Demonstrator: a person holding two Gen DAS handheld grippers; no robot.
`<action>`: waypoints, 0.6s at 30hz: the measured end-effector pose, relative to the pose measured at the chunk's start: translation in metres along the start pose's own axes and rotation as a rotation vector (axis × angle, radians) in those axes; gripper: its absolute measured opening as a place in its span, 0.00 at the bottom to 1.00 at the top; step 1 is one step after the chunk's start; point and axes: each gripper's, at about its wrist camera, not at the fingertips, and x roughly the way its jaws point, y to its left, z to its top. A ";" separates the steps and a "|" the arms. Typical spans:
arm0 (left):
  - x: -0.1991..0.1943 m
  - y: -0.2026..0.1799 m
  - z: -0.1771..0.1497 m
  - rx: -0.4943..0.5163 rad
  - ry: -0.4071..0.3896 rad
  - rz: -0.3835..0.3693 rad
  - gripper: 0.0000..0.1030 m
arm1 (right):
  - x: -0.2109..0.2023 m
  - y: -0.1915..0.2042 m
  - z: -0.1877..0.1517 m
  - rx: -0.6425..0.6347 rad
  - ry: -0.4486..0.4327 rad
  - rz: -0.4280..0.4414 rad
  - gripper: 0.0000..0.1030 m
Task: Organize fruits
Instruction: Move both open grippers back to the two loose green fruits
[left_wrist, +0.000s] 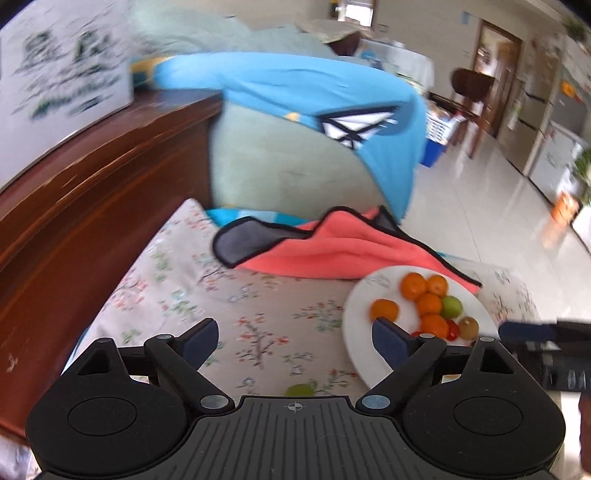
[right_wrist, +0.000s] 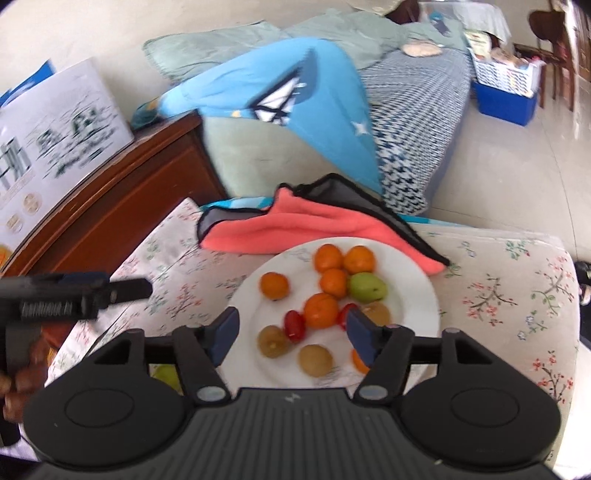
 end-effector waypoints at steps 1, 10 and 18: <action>0.000 0.005 0.000 -0.016 0.005 0.001 0.94 | 0.000 0.006 -0.002 -0.016 0.003 0.007 0.68; 0.007 0.023 -0.010 0.022 0.099 0.069 0.95 | 0.014 0.066 -0.030 -0.167 0.087 0.122 0.79; 0.018 0.040 -0.023 0.013 0.188 0.100 0.95 | 0.042 0.094 -0.051 -0.250 0.154 0.156 0.79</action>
